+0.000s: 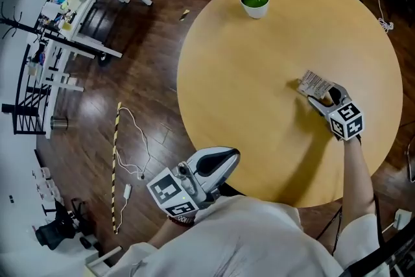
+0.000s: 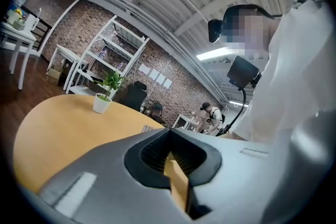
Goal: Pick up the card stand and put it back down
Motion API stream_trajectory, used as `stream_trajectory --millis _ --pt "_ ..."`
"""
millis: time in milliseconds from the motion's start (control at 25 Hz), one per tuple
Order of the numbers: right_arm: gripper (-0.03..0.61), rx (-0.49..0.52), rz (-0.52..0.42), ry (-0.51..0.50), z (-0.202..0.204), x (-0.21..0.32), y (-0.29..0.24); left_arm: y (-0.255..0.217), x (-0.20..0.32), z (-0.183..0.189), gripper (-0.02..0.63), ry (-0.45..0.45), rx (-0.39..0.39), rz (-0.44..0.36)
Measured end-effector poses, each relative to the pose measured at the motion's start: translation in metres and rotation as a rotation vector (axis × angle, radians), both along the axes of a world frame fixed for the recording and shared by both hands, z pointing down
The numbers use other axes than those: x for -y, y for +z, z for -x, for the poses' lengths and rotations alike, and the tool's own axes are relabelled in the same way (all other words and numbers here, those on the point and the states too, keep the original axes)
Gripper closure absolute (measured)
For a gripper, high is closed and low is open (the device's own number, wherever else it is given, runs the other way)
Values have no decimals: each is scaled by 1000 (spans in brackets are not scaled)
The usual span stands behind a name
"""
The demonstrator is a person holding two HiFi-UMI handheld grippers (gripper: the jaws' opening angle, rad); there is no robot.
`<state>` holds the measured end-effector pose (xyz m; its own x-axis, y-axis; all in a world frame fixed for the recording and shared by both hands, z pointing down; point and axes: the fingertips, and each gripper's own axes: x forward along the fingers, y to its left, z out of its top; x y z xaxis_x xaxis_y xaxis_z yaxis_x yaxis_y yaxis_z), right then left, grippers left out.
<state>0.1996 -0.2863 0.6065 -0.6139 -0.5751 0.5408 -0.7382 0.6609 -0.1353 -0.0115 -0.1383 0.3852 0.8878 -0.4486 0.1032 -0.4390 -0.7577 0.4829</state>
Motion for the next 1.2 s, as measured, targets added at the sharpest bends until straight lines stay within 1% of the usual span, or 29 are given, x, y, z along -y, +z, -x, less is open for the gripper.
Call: stream_trajectory --millis 40,80,120,160,240,320,480,640,840,1000,1200 --pt "328 -7 -3 -4 2 1 3 2 0 -2 632 4 5 5" --pt "380 -17 -8 -7 4 2 5 3 1 -3 632 3 7 10" --pt "407 -30 -13 -12 5 1 8 4 1 -4 632 0 8 17" --pt "411 -46 -20 -19 7 1 11 5 2 -5 632 -3 9 23" --pt "436 -70 -38 -24 9 1 15 8 2 -6 632 1 14 33" --pt "439 -45 -42 -6 9 1 14 12 -1 -7 632 11 22 43" --pt "442 56 -14 71 2 -1 7 16 -6 -11 632 24 29 49" --pt "442 151 0 150 -4 -4 -4 16 -6 -8 632 18 30 51" --pt "443 213 -18 188 -6 -19 -25 13 -7 -9 632 19 27 43" --pt "443 264 -14 240 -8 -31 -33 12 -9 -12 632 29 22 40" --pt "443 385 -7 301 -10 -43 -51 10 -11 -15 632 42 26 32"
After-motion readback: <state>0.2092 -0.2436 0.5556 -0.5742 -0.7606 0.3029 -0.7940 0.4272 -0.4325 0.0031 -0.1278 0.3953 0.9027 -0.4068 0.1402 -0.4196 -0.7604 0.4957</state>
